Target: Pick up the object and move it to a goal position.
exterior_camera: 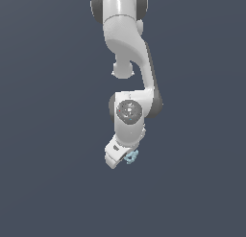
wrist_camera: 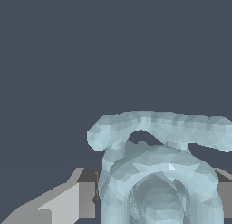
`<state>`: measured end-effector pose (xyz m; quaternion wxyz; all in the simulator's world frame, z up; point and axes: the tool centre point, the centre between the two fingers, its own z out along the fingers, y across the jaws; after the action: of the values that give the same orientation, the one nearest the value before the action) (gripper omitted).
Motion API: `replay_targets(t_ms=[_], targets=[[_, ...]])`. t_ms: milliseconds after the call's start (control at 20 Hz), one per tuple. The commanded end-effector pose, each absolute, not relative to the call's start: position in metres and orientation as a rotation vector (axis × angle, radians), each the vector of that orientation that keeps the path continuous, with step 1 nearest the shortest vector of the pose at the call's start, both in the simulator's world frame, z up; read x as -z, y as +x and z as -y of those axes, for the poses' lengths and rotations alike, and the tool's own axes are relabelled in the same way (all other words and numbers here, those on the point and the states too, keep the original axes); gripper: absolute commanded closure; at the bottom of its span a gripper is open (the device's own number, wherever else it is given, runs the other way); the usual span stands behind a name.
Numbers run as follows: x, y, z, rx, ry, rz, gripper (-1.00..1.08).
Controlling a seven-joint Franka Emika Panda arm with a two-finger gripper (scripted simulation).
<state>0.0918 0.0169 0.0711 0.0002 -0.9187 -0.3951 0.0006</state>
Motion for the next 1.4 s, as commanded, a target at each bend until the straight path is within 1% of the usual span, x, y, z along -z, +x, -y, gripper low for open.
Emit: replay_targets(t_ms=[0, 250, 500, 1350], targets=[[-0.078, 0.088, -0.021, -0.001, -2.886, 1.242, 1.08], [-0.100, 0.076, -0.033, -0.001, -2.886, 1.242, 1.08], [-0.133, 0.057, -0.051, -0.002, -2.887, 1.243, 1.08], [-0.292, -0.030, -0.139, -0.003, -2.889, 1.246, 1.08]])
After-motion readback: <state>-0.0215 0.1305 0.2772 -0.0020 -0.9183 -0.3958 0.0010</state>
